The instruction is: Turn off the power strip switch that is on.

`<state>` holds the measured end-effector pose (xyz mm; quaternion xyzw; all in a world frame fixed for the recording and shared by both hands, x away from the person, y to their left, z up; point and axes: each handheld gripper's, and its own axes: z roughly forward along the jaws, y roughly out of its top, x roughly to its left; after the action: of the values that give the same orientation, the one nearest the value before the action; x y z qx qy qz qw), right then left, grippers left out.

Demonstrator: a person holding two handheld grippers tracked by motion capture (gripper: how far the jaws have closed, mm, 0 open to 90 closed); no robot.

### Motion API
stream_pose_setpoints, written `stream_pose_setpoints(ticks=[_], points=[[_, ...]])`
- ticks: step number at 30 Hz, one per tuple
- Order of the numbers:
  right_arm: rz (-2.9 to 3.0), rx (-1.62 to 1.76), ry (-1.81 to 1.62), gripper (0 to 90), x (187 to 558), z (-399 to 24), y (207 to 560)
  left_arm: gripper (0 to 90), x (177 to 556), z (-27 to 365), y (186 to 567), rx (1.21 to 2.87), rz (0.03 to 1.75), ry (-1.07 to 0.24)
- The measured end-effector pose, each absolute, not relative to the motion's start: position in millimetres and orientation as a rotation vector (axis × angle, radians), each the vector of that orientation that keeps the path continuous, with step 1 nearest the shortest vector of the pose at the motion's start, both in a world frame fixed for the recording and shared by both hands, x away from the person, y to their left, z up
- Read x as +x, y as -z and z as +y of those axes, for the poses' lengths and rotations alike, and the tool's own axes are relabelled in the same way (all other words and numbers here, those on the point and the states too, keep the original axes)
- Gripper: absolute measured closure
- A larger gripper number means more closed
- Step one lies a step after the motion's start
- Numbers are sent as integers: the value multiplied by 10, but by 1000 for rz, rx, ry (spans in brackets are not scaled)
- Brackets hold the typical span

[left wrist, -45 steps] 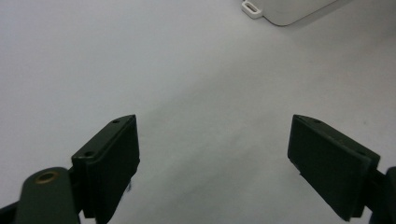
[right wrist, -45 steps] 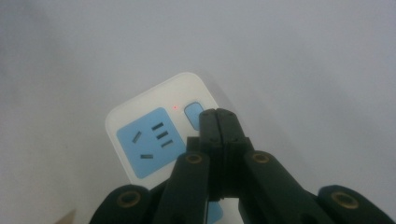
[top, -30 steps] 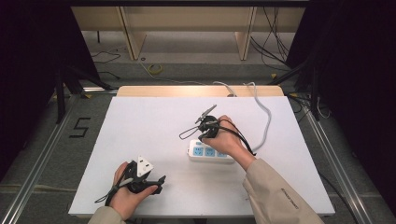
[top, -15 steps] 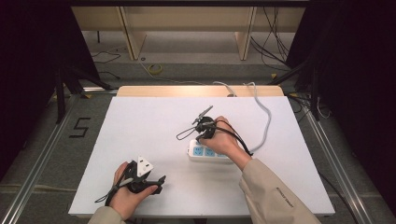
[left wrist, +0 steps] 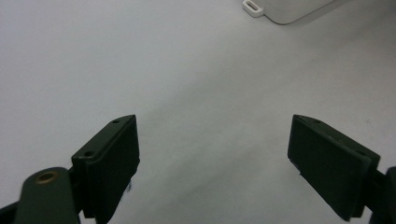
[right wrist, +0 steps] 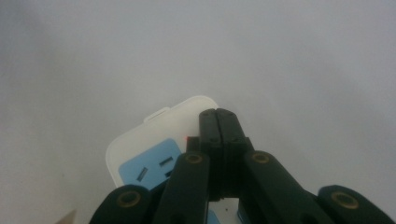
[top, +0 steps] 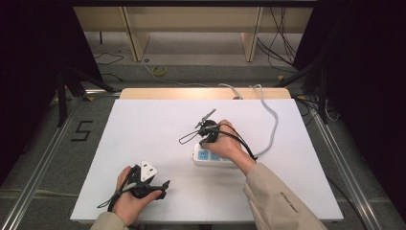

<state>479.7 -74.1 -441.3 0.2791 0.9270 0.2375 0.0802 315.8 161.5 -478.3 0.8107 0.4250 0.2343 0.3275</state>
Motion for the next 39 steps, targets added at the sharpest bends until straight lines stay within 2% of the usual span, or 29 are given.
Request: stream_pose_setpoints(ticks=[39], points=[[2768,882,-721,900,4785,-746,4426,166,3166,1606,4786,2134,1108,-612]])
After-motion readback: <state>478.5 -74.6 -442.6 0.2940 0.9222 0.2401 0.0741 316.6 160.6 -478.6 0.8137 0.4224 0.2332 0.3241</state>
